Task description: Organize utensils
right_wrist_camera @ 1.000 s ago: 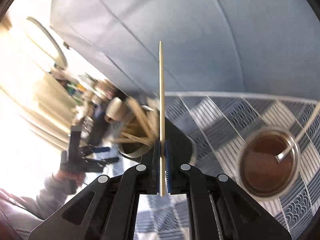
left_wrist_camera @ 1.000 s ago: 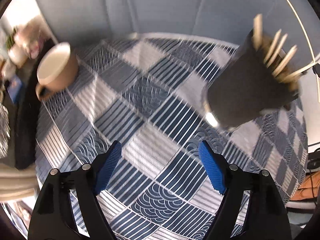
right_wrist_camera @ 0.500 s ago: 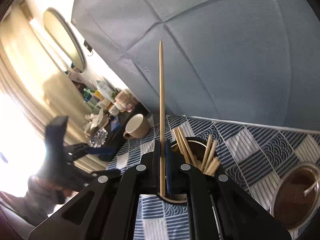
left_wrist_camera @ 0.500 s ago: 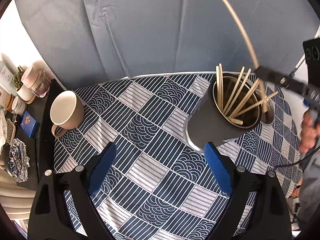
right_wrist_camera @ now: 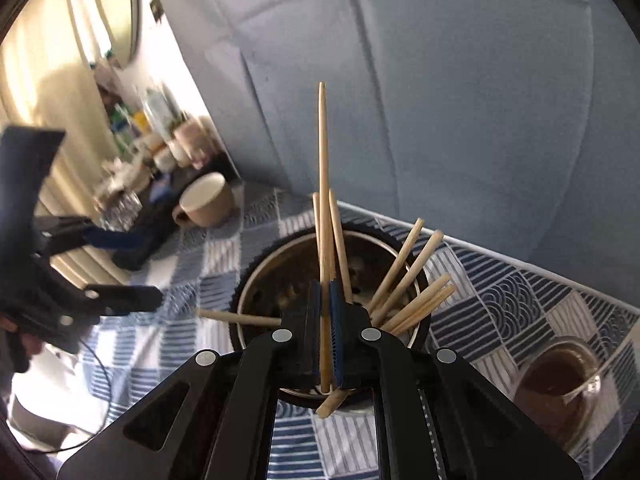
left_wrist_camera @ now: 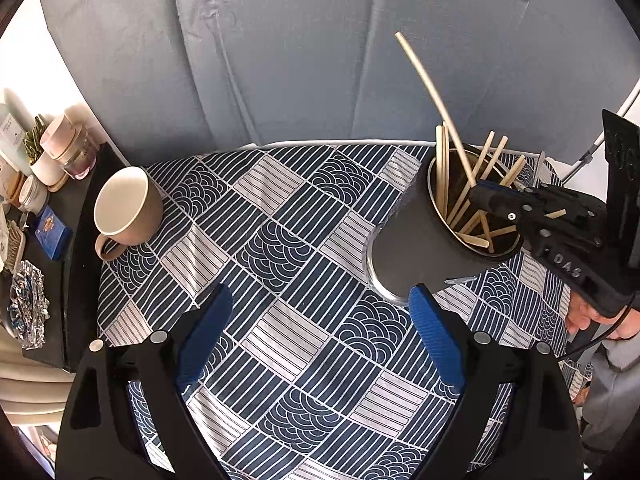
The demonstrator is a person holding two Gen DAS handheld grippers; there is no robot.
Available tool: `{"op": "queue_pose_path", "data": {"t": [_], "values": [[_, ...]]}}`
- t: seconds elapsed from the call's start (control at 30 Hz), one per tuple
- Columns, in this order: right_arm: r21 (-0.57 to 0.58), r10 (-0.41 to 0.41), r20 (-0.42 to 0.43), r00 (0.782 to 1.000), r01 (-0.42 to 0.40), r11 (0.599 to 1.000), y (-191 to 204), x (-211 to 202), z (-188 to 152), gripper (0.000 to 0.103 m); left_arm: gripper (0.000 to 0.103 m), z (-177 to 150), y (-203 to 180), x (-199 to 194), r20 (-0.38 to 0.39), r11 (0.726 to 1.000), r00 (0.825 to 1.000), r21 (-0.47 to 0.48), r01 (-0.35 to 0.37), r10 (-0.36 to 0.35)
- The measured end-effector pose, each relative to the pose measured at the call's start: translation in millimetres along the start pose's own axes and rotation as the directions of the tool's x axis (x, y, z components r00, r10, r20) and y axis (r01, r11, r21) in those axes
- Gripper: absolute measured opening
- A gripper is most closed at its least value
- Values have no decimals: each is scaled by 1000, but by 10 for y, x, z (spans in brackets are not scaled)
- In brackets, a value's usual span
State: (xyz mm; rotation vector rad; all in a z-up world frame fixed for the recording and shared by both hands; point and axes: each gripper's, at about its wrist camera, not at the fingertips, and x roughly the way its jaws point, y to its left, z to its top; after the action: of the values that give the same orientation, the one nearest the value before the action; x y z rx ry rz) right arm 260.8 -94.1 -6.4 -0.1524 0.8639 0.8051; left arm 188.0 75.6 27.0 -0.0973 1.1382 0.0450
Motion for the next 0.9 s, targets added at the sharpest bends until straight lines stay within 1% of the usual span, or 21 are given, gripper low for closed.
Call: {"op": "queue_pose_path", "data": {"t": [0.07, 0.13, 0.17, 0.23, 0.33, 0.4, 0.47, 0.53, 0.6, 0.63, 0.67, 0.8, 0.9], "values": [[-22, -26, -18, 1000, 25, 999, 39, 32, 3, 5, 88, -12, 18, -9, 1, 1000, 1000, -4, 0, 0], [-33, -35, -53, 998, 34, 999, 67, 87, 0, 5, 88, -17, 44, -17, 0, 1000, 1000, -9, 10, -10], [-41, -55, -70, 996, 52, 998, 80, 120, -5, 5, 90, -17, 58, -19, -1, 1000, 1000, -11, 12, -12], [-30, -66, -81, 995, 64, 998, 76, 125, -2, 5, 90, -24, 83, -35, 3, 1000, 1000, -14, 14, -14], [1, -61, -97, 993, 61, 998, 64, 85, 26, 7, 91, -27, 129, -61, 10, 999, 999, -25, 31, -31], [1, -85, -90, 992, 85, 996, 67, 19, 34, 12, 92, -29, 160, -77, 17, 999, 999, -30, 41, -40], [-6, -103, -78, 992, 103, 995, 89, -52, 34, 20, 93, -32, 177, -78, 20, 999, 999, -30, 45, -44], [-4, -118, -61, 991, 117, 993, 111, -126, 33, 25, 93, -41, 192, -79, 21, 998, 998, -29, 51, -51], [3, -120, -41, 992, 121, 993, 133, -220, 35, 28, 95, -59, 200, -93, 28, 997, 997, -22, 67, -67], [5, -125, -34, 992, 125, 992, 152, -272, 32, 33, 96, -67, 200, -101, 31, 997, 997, -18, 72, -72], [3, -134, -32, 990, 134, 991, 176, -318, 25, 39, 96, -74, 202, -106, 33, 997, 996, -11, 78, -77], [-18, -174, -33, 984, 173, 985, 296, -452, 0, 47, 97, -88, 211, -89, 21, 995, 994, 7, 104, -104], [-12, -217, -28, 976, 217, 976, 374, -562, -42, 58, 97, -116, 196, -82, 16, 992, 992, 15, 124, -124]]}}
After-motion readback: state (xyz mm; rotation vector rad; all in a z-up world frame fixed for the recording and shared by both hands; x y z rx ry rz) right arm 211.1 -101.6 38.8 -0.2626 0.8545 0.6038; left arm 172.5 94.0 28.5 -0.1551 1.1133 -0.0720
